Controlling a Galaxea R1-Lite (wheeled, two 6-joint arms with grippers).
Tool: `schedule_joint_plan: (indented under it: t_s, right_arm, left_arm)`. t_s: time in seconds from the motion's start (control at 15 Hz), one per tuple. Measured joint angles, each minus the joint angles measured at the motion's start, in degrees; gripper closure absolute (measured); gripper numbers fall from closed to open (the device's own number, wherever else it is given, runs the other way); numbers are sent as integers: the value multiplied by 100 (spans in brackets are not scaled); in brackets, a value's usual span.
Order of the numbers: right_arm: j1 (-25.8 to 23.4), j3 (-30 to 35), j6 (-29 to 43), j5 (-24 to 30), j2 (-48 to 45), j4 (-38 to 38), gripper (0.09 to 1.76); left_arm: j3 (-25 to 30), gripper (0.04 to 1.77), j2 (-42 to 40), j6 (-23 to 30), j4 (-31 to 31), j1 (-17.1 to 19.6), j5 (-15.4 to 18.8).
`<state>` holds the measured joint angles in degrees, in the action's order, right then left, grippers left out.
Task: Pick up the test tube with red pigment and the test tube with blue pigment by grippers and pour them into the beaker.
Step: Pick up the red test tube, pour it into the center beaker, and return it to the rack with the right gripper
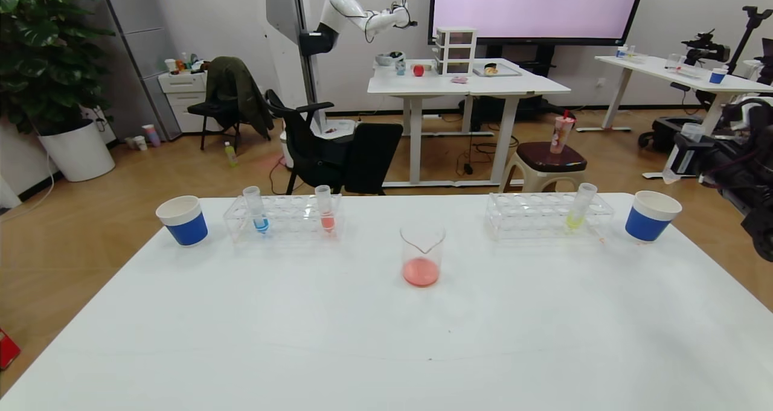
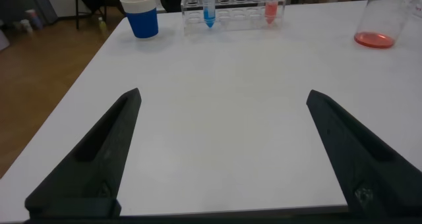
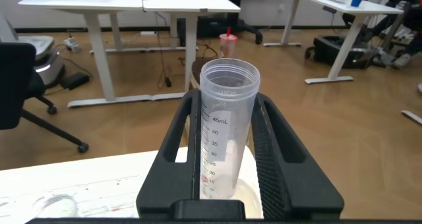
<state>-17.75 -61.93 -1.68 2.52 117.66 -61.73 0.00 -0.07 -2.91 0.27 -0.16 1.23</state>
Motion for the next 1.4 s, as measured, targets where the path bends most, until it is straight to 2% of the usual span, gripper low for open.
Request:
schedule_joint_plan:
  t_s: [0.8, 1.07, 1.13, 1.2, 1.27, 1.33, 1.4]
  right_arm:
    - [-223, -33, 83, 9, 1343, -976, 136]
    - [-206, 88, 83, 12, 1484, -1007, 135]
    - [-201, 107, 83, 15, 1492, -1007, 123]
    - [-187, 123, 84, 15, 1497, -1020, 93]
    - [-171, 132, 87, 15, 1499, -1029, 54]
    - [-151, 140, 87, 15, 1497, -1064, 25]
    - [-138, 146, 83, 12, 1492, -1119, 11]
  left_arm:
    - [0, 6, 0, 0, -2, -2, -2]
    - [0, 6, 0, -2, -2, -2, 0]
    - [0, 6, 0, 0, 0, -2, 0]
    - [0, 6, 0, 0, 0, -2, -2]
    - [0, 6, 0, 2, 0, -2, -5]
    - [0, 6, 0, 0, 0, -2, -2]
    - [0, 6, 0, 0, -2, -2, -2]
